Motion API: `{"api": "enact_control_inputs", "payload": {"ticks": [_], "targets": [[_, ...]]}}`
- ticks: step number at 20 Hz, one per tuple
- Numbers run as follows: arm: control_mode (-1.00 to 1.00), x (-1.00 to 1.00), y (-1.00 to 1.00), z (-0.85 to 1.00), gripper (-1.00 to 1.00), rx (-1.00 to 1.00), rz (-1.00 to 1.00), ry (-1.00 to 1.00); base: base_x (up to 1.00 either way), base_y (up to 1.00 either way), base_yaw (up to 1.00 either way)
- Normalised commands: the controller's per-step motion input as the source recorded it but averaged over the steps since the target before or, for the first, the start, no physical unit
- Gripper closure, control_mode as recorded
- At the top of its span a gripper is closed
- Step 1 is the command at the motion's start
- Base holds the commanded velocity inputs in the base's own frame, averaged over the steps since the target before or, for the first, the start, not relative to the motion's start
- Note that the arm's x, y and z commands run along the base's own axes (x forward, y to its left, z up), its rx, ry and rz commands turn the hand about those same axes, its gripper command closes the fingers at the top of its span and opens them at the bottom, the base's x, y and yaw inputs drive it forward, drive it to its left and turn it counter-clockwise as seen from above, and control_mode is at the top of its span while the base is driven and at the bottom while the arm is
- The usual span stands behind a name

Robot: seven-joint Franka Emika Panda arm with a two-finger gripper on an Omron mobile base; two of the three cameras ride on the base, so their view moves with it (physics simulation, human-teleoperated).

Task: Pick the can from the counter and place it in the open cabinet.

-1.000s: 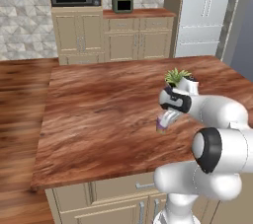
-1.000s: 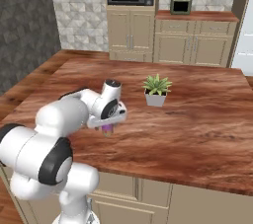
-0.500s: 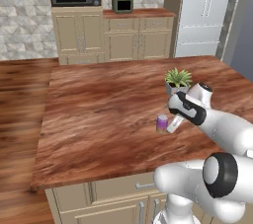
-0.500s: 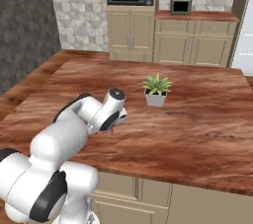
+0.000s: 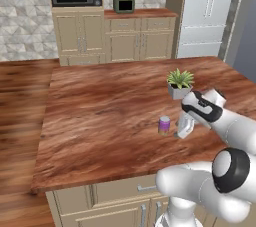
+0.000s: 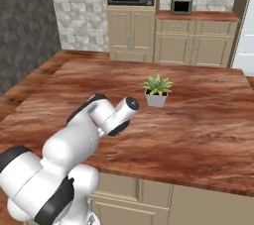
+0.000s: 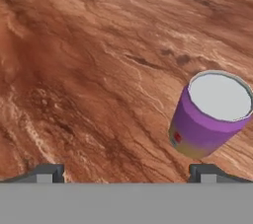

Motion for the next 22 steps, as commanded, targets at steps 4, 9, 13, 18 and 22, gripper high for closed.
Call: {"api": "enact_control_inputs", "payload": {"ticks": [4,9,13,18,22], "targets": [[-1.00,0.03,-0.03,0.00,-1.00,0.13,0.20,-0.14,0.00,0.00,0.00],[-1.00,0.01,-0.01,0.00,-1.00,0.10,0.12,-0.18,0.00,0.00,0.00],[-1.00,0.13,0.00,0.00,-1.00,0.08,0.06,-0.12,0.00,0.00,0.00],[-1.00,0.26,0.00,0.00,-1.00,0.07,0.02,-0.03,0.00,0.00,0.00],[-1.00,0.37,0.00,0.00,-1.00,0.04,0.00,0.00,0.00,0.00,0.00]]}}
